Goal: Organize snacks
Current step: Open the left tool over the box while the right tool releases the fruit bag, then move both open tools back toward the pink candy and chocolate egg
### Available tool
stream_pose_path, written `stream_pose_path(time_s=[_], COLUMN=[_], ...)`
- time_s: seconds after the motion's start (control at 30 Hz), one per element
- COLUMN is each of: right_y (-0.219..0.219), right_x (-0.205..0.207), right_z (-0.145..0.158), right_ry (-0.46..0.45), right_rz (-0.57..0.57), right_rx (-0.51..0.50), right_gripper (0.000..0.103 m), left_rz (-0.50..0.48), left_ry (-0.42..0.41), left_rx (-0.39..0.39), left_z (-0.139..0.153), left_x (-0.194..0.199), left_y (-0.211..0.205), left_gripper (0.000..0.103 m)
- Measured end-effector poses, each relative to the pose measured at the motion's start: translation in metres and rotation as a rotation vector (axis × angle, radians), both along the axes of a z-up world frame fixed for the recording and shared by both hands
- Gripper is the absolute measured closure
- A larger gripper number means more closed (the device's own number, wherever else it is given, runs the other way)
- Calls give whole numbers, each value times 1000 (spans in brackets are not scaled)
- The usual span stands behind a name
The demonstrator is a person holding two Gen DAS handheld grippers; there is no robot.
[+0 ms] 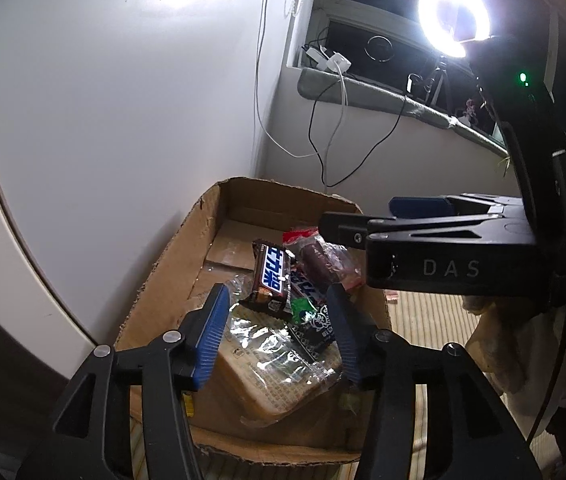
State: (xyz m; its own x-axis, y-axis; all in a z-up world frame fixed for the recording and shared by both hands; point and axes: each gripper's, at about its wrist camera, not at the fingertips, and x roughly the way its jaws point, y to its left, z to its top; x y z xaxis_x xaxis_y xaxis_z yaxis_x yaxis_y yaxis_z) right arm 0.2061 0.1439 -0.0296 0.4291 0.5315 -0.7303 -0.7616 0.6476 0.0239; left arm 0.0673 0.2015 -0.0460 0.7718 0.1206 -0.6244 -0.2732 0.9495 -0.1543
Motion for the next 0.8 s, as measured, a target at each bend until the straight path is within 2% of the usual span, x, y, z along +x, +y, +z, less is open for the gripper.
stream_pose_path(time_s=[0.07,0.53,0.8], right_y=[-4,-39,-96], right_x=[-1,-7,7], right_z=[2,18,22], right_ry=[-8,-67,-84], right_rz=[-7,-35,-87], right_rx=[0,8,51], right_gripper=[13,13,13], left_rz=[4,-24,-71], left_ry=[0,-12,-23], left_rx=[6,18,24], left_z=[0,10,14], left_x=[-1,5,15], left_y=[-1,-28,-54], left_gripper=[47,47,47])
